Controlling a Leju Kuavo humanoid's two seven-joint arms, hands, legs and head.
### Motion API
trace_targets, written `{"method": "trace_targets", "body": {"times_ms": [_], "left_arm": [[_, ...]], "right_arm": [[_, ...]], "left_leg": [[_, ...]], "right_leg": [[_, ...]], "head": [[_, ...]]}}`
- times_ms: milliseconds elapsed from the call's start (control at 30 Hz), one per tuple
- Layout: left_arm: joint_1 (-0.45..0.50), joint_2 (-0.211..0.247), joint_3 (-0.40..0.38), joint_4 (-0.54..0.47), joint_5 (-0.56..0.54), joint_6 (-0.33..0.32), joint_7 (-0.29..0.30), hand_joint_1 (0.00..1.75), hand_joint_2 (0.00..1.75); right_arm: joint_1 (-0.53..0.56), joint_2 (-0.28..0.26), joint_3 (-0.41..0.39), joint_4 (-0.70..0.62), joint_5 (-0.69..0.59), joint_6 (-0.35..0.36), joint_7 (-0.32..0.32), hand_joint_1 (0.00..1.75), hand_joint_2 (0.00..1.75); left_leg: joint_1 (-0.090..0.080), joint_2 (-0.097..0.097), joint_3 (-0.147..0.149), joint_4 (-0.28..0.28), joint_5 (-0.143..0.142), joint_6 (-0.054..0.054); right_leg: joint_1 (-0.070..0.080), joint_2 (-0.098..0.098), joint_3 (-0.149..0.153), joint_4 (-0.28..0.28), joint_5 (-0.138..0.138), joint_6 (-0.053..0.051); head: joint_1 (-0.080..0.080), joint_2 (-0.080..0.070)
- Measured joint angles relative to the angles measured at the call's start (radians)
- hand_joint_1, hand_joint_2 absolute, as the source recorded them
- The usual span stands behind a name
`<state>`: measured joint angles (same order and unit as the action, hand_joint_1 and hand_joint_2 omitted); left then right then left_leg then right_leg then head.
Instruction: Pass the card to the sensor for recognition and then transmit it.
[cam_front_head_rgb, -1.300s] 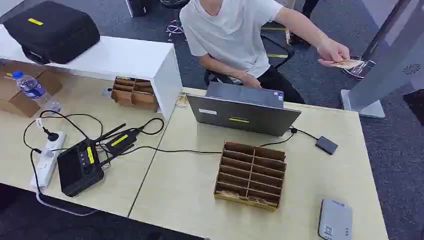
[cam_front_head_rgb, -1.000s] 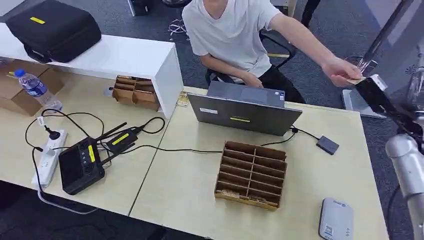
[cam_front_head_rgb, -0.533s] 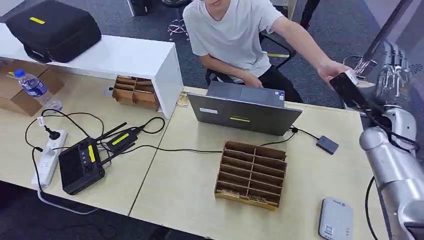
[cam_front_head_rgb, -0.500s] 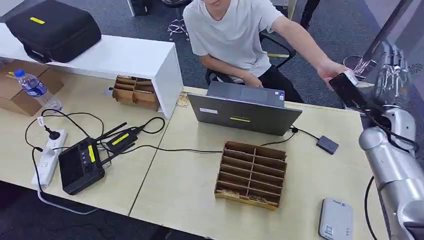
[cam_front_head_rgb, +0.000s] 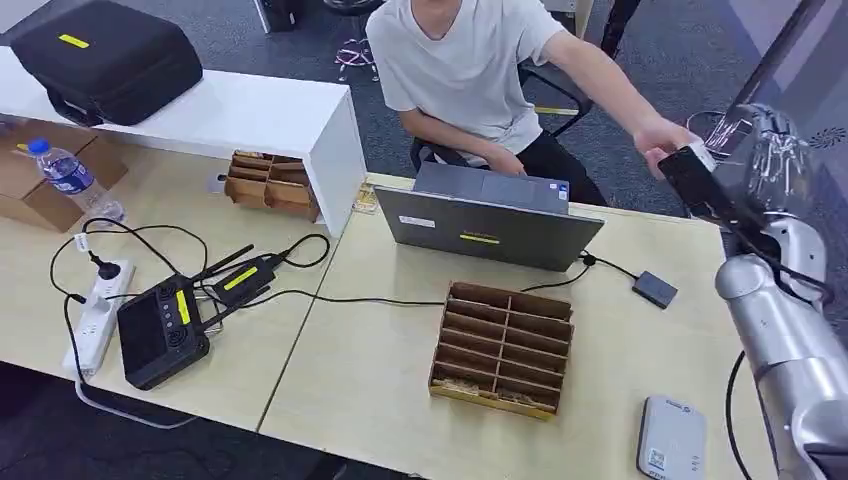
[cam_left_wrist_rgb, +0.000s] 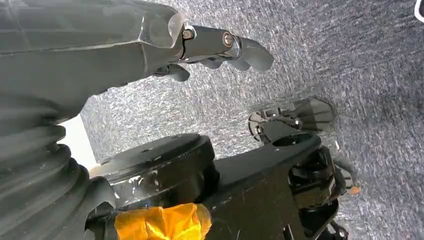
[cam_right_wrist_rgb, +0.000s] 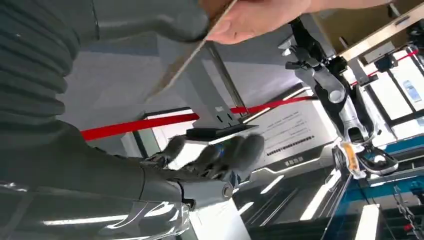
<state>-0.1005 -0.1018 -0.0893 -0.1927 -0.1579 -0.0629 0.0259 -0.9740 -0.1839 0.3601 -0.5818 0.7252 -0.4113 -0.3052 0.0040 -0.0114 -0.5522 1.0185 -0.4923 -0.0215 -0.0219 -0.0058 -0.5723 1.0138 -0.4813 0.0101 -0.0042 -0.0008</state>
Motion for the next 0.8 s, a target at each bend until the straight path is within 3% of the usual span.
{"method": "trace_targets", "body": {"times_ms": [467,800], "left_arm": [[0.004,-0.005,0.002,0.000,-0.003,-0.030,-0.031,0.00,1.75],[0.004,-0.006,0.018,0.000,0.013,-0.003,-0.038,0.00,1.75]], "right_arm": [[0.000,0.000,0.000,-0.006,-0.015,0.003,-0.010,1.75,1.75],[0.024,-0.001,0.000,-0.032,-0.021,-0.016,-0.020,1.75,1.75]], "left_leg": [[0.000,0.000,0.000,0.000,0.000,0.000],[0.000,0.000,0.000,0.000,0.000,0.000]], "right_leg": [[0.000,0.000,0.000,0.000,0.000,0.000],[0.000,0.000,0.000,0.000,0.000,0.000]], "head": [[0.000,0.000],[0.000,0.000]]}}
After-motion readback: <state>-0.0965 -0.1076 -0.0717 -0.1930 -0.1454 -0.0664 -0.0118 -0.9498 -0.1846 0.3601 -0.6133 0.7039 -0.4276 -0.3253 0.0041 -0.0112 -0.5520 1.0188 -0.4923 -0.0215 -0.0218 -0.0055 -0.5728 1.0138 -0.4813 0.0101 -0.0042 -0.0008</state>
